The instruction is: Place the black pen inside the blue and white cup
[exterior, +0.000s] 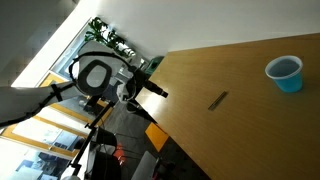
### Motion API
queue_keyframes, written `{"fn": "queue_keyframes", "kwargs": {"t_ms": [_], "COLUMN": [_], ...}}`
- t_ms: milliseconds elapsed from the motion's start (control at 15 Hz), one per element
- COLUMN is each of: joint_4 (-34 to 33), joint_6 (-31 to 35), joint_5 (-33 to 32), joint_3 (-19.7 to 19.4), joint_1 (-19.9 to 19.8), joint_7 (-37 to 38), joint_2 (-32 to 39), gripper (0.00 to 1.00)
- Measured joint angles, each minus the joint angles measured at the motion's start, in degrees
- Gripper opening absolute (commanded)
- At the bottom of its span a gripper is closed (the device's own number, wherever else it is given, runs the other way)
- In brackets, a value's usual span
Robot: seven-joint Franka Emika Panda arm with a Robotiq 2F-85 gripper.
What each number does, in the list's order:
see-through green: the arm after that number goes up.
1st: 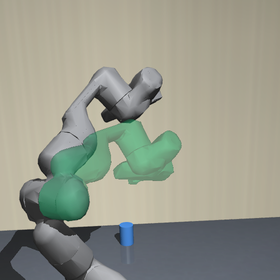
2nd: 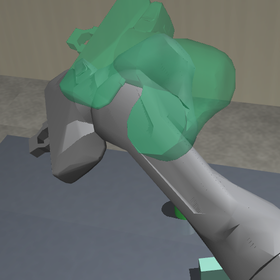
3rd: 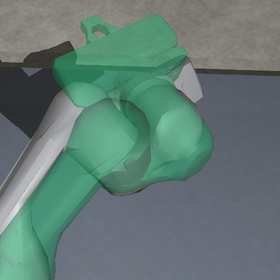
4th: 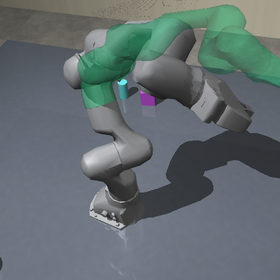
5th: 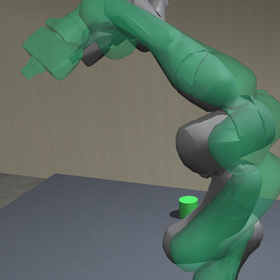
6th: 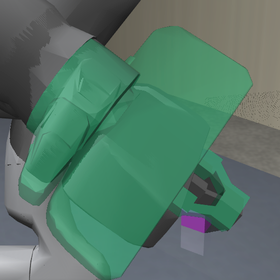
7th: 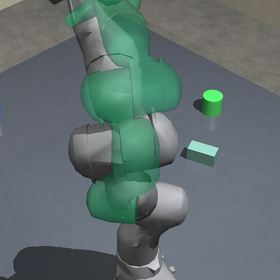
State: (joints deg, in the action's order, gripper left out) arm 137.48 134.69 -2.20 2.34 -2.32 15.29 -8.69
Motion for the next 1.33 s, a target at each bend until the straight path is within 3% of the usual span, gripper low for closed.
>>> {"fn": "queue_keyframes", "kwargs": {"t_ms": [600, 1067, 1333], "joint_4": [-10.5, -11.8, -11.8], "joint_6": [2.1, 1.9, 6.6], "joint_5": [0.0, 0.1, 1.0], "joint_3": [-4.4, -4.6, -4.6], "joint_1": [-0.6, -0.6, -0.3], "joint_7": [-0.2, -0.2, 0.1], "joint_2": [18.2, 20.3, 23.8], "gripper": [1.00, 1.00, 1.00]}}
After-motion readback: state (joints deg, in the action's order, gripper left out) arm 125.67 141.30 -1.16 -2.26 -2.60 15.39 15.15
